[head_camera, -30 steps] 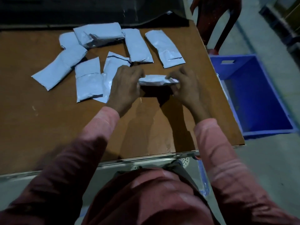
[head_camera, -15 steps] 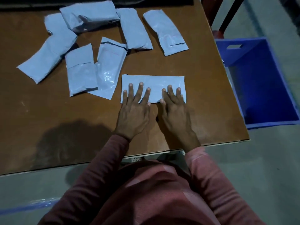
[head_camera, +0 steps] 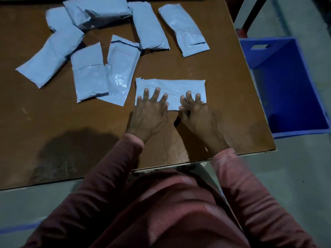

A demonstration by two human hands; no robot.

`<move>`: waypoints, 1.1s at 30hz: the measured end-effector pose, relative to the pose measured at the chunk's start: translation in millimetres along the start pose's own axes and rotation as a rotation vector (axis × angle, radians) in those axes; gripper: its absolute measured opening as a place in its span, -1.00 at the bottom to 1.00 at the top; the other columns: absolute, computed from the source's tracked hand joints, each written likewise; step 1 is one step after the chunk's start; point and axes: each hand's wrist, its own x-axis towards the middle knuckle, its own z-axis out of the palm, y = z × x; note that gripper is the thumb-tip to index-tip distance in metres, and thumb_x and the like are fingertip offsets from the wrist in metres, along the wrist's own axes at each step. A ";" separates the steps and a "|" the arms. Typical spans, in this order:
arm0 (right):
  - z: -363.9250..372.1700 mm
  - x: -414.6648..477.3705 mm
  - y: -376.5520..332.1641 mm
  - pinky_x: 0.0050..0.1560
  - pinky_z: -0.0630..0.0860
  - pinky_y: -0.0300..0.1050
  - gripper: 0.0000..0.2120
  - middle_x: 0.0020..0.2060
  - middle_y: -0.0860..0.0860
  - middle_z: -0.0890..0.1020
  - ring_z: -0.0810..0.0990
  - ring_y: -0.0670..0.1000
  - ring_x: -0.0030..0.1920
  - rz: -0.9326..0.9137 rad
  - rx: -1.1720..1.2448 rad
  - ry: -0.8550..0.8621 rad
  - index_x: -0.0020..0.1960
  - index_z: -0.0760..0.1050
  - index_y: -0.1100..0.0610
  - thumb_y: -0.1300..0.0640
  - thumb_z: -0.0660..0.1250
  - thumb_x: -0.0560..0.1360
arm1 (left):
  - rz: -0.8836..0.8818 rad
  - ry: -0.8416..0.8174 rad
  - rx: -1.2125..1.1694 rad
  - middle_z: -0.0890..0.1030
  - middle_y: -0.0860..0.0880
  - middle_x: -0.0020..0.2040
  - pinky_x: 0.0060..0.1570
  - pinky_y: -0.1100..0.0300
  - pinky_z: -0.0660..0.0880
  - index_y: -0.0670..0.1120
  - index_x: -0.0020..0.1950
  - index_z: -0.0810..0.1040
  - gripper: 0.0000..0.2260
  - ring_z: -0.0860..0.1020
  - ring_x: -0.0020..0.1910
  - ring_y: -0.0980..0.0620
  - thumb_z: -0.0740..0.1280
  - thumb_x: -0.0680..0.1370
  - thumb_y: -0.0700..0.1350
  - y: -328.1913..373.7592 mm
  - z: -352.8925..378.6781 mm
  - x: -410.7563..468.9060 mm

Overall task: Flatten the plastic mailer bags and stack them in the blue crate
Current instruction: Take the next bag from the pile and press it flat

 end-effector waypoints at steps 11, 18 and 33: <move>-8.4 22.8 -3.2 0.42 0.38 0.06 -0.32 0.66 0.03 0.03 0.00 0.27 0.63 0.023 0.006 -0.171 0.67 0.03 -0.02 0.29 0.18 0.64 | 0.050 -0.044 0.164 0.04 -0.04 0.71 0.30 -0.29 0.49 0.15 0.70 -0.01 -0.25 0.36 0.46 -0.43 0.30 0.65 -0.26 11.8 -14.8 21.1; -10.5 38.1 1.2 0.30 0.47 0.17 -0.27 0.67 -0.04 -0.05 -0.03 0.27 0.64 0.051 -0.123 -0.305 0.68 -0.09 -0.07 0.21 0.20 0.64 | 0.110 -0.134 0.234 0.11 -0.17 0.68 0.43 -0.35 0.37 0.07 0.70 0.05 -0.24 0.48 0.36 -0.30 0.31 0.59 -0.30 11.0 -13.7 43.5; -41.5 47.8 9.0 0.18 0.47 -0.01 -0.50 0.55 0.08 0.35 0.43 0.19 0.45 0.139 -0.094 -0.268 0.59 0.27 0.01 0.06 0.24 0.68 | 0.081 -0.162 0.225 0.05 -0.17 0.69 0.49 -0.39 0.25 -0.01 0.71 -0.01 -0.42 0.46 0.43 -0.35 0.15 0.73 0.00 18.1 -12.4 45.8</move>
